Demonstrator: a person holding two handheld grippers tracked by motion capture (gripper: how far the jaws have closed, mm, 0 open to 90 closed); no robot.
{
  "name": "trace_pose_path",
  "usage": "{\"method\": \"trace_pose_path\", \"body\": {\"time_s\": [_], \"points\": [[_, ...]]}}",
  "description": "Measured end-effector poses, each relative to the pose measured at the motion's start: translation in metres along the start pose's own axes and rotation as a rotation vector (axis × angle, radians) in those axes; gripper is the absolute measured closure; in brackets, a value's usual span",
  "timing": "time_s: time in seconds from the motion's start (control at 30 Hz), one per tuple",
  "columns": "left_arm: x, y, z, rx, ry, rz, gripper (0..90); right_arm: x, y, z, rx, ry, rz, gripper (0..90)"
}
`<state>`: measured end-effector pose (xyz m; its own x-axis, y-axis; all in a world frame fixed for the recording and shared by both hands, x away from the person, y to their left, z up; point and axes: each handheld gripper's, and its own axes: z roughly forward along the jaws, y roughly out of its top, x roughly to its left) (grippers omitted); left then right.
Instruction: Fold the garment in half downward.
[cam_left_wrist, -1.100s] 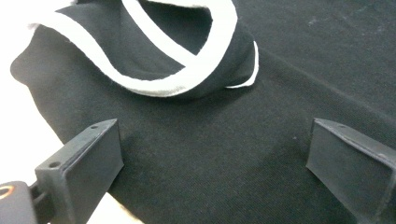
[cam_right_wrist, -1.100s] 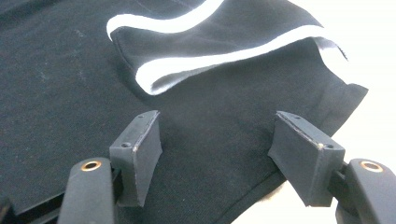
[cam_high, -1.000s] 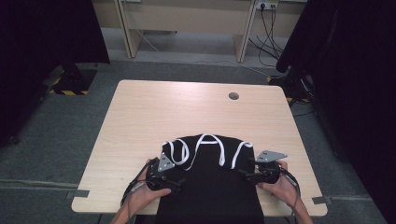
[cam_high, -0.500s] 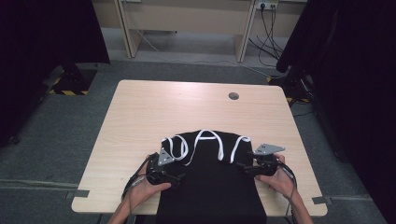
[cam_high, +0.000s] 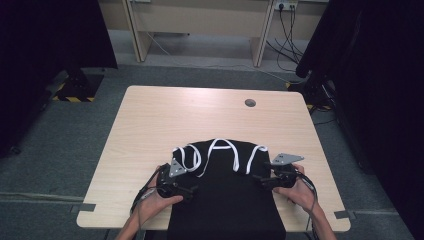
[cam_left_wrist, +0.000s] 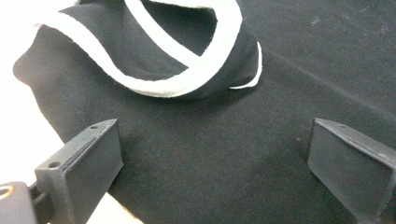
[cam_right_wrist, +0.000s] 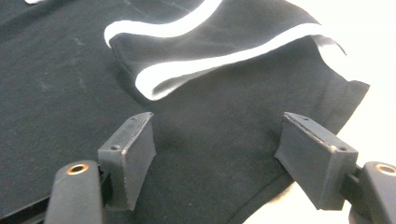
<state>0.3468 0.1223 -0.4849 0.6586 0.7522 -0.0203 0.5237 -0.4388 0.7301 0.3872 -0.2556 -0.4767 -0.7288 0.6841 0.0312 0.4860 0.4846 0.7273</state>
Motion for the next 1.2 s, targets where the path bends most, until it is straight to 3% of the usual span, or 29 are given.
{"method": "trace_pose_path", "body": {"time_s": [0.1,0.2,0.33,0.5,0.63,0.83,0.93,1.2], "points": [[0.0,-0.001,-0.001,-0.004,-0.009,-0.002,2.7,-0.001,0.002,-0.002,-0.013,0.009,0.006,24.6],[0.0,-0.001,-0.002,-0.016,-0.031,-0.021,2.7,-0.004,0.006,-0.006,-0.034,-0.007,0.015,23.6],[0.0,0.004,-0.009,-0.042,-0.024,-0.019,3.1,-0.009,0.012,-0.011,-0.055,-0.032,0.008,21.5],[0.008,0.021,-0.014,-0.073,-0.006,-0.02,3.1,-0.018,0.021,-0.01,-0.058,-0.054,0.005,20.0],[0.019,0.038,-0.009,-0.078,-0.004,-0.051,3.1,-0.025,0.032,-0.002,-0.039,-0.043,0.003,17.7],[0.034,0.061,0.005,-0.063,0.027,-0.077,3.1,-0.035,0.045,0.012,-0.015,-0.039,0.015,17.5],[0.044,0.071,0.015,-0.028,0.032,-0.091,3.0,-0.04,0.052,0.019,-0.013,-0.03,0.024,17.4],[0.063,0.082,0.046,0.045,0.038,-0.147,3.0,-0.049,0.064,0.039,0.023,-0.042,0.012,17.5]]}}
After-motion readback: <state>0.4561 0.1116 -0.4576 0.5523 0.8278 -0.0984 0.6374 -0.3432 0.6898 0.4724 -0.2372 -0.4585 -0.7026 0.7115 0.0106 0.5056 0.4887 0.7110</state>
